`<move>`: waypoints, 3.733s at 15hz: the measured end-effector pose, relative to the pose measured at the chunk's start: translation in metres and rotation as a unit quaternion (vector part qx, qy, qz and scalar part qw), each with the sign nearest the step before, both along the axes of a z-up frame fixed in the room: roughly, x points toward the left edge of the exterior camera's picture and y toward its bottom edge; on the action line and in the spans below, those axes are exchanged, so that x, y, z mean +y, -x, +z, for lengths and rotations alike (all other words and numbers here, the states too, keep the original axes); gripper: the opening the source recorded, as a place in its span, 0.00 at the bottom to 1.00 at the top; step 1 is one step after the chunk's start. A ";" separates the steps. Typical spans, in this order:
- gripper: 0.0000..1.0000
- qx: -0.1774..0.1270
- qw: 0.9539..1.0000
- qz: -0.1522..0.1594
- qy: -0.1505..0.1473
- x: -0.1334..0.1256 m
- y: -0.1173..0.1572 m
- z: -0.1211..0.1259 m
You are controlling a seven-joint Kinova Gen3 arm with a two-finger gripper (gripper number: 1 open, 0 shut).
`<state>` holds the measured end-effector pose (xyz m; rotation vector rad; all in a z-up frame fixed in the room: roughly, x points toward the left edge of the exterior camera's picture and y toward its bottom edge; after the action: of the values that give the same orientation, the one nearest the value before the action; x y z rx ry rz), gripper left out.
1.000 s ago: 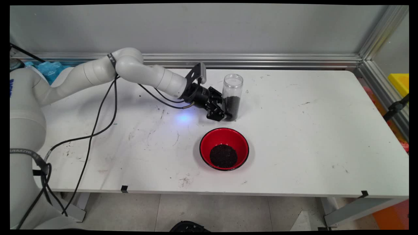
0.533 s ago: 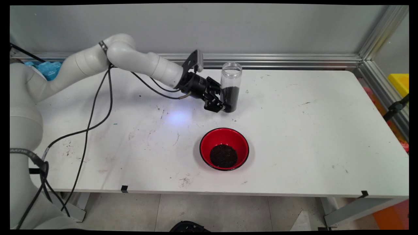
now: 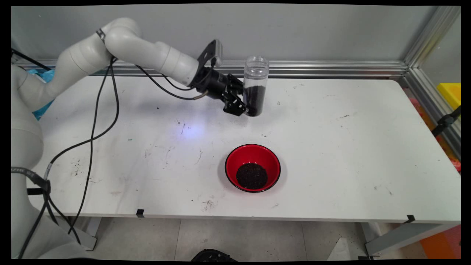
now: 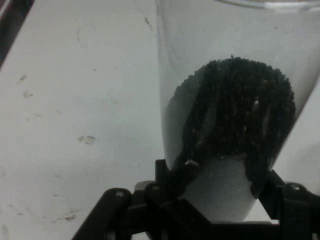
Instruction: Pour the black seasoning powder in the red bowl
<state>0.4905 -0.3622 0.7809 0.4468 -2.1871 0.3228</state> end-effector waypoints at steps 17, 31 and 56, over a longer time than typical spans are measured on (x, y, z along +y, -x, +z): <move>0.00 -0.104 0.969 -0.112 0.196 0.027 -0.011 0.040; 0.00 -0.196 0.866 -0.234 0.396 0.056 0.002 0.015; 0.00 -0.289 0.657 -0.315 0.621 0.049 0.036 -0.009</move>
<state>0.4546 -0.3137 0.7717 -1.3063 -1.9095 1.5411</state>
